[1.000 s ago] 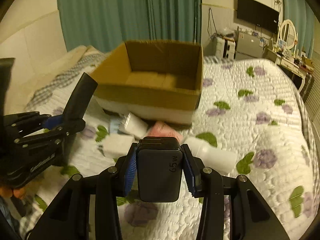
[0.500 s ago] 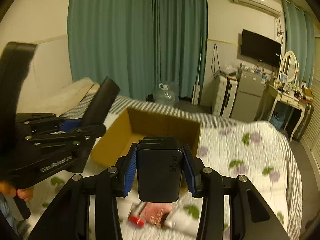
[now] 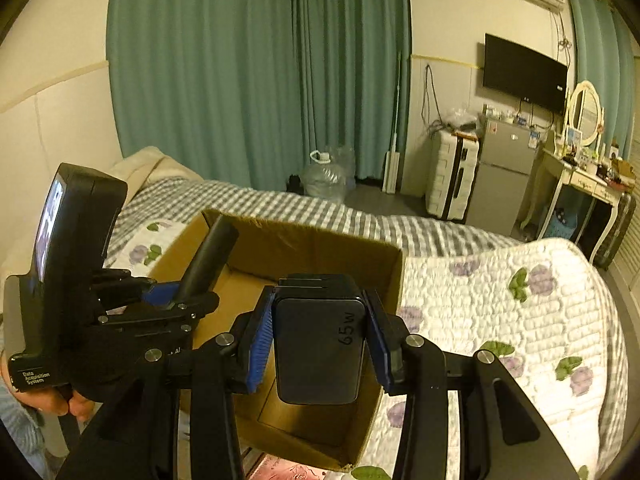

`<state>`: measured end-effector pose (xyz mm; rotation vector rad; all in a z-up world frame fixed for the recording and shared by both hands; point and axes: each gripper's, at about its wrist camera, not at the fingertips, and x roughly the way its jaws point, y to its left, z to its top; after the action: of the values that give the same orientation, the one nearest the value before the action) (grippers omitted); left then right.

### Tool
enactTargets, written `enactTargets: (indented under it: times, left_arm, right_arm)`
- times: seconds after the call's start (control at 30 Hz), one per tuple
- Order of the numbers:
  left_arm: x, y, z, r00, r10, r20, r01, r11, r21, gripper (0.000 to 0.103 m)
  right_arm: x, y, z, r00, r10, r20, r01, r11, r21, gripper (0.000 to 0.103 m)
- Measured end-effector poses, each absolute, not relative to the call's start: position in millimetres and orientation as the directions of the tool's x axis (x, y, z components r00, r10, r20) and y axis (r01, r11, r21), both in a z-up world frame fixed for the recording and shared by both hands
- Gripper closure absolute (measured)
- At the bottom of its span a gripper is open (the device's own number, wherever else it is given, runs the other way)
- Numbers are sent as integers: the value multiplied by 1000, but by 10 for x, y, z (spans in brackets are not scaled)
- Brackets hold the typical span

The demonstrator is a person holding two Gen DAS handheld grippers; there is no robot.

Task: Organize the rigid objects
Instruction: 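Lower the remote into the box with the left gripper while the right drops the charger in, then grasp the white bottle with the right gripper while the left grasps a white plug charger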

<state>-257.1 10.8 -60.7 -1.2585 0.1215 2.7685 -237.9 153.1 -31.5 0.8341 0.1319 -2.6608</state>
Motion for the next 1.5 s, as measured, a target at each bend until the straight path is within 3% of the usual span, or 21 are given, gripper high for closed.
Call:
enactTargets:
  times: [0.03, 0.1, 0.13, 0.43, 0.47, 0.5, 0.57, 0.7, 0.9, 1.23, 1.37, 1.5]
  left_arm:
    - [-2562, 85, -590, -665, 59, -745, -117, -993, 25, 77]
    - [-2554, 49, -535, -678, 57, -733, -103, -995, 17, 48]
    - [-2522, 20, -472, -696, 52, -717, -89, -996, 14, 40]
    - [-2263, -35, -182, -769, -14, -639, -40, -997, 69, 40]
    - [-2216, -37, -169, -773, -23, -634, -31, -997, 74, 40]
    - [-2178, -40, -153, -775, -29, -631, -24, -997, 75, 40]
    - [-2050, -74, -131, -782, -35, -623, -12, -997, 72, 39]
    - [-1746, -113, -85, -785, -42, -618, 19, -999, 44, 36]
    - [-1341, -52, -204, -765, -52, -642, 33, -999, 41, 35]
    - [-978, 194, -1026, -632, -52, -773, -7, -997, 73, 35]
    - [-937, 280, -1180, -606, -48, -794, -32, -996, 85, 35]
    - [-963, 309, -1235, -601, -35, -798, -40, -996, 75, 35]
  right_arm:
    - [-2378, 1541, -323, -765, -300, -570, 354, -935, 17, 62]
    - [-2413, 1563, -304, -763, -306, -569, 353, -935, 30, 62]
    - [-2409, 1575, -292, -764, -309, -567, 353, -935, 34, 62]
    - [-2682, 1484, -415, -788, -284, -547, 332, -943, 12, 60]
    - [-2661, 1481, -433, -791, -286, -541, 335, -942, 7, 52]
    - [-2633, 1479, -436, -792, -284, -540, 337, -941, 0, 31]
    - [-2524, 1522, -388, -806, -283, -520, 340, -940, -15, 21]
    - [-2250, 1682, -225, -807, -286, -517, 353, -935, -34, 21]
    - [-1789, 1961, -247, -747, -320, -583, 453, -886, -94, 18]
    - [-1600, 1975, -1103, -498, -256, -829, 630, -763, -143, 19]
    - [-1749, 1968, -1415, -401, -169, -900, 631, -763, -138, 39]
    - [-1806, 1996, -1543, -354, -146, -924, 629, -768, -119, 42]
